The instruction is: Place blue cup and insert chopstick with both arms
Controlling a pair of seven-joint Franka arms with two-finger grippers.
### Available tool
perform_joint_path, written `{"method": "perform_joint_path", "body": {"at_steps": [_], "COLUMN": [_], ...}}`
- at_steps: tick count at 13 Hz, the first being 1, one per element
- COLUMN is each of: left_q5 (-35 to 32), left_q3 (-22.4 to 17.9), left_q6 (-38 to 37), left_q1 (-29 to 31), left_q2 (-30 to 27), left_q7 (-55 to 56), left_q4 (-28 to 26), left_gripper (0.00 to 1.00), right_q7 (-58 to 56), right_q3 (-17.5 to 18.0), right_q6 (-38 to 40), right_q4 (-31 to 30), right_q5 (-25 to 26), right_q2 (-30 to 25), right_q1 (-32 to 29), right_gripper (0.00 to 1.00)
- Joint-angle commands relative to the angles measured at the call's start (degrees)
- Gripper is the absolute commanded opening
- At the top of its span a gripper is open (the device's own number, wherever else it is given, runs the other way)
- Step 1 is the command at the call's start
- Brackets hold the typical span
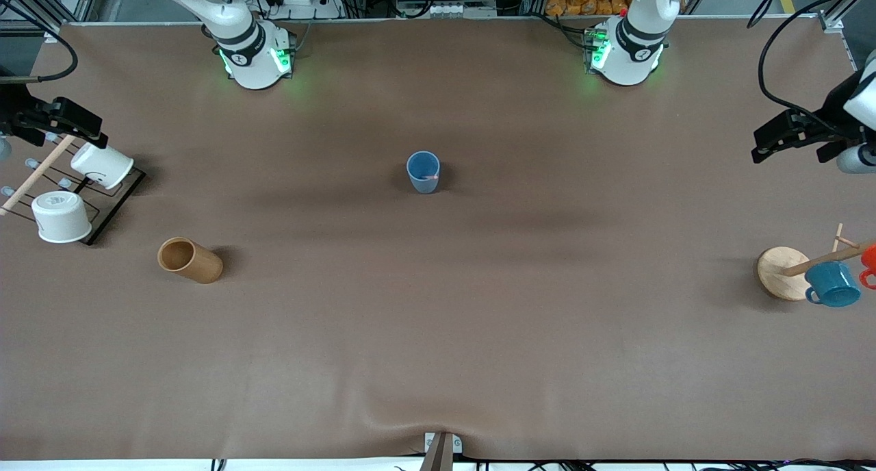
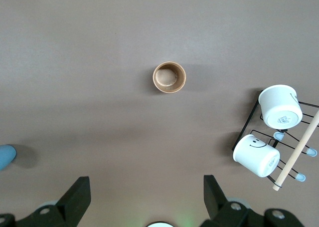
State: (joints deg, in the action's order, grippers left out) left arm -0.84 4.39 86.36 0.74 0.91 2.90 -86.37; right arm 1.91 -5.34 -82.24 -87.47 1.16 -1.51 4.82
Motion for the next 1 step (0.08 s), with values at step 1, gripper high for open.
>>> {"method": "perform_joint_path", "body": {"at_steps": [1], "left_q5": [1.3], "left_q3": [0.2], "left_q6": [-1.8], "left_q1": [0.0], "left_q2": [-0.8], "left_q7": [-0.6], "left_q4": [0.4], "left_gripper": [1.0], "right_q7": [-0.6], "right_q3": [0.9], "right_q6": [0.2], "right_q4": [-0.3], "right_q5": [0.1], "right_q2": [-0.9], "right_q1": [-1.2], "right_gripper": [1.0]}}
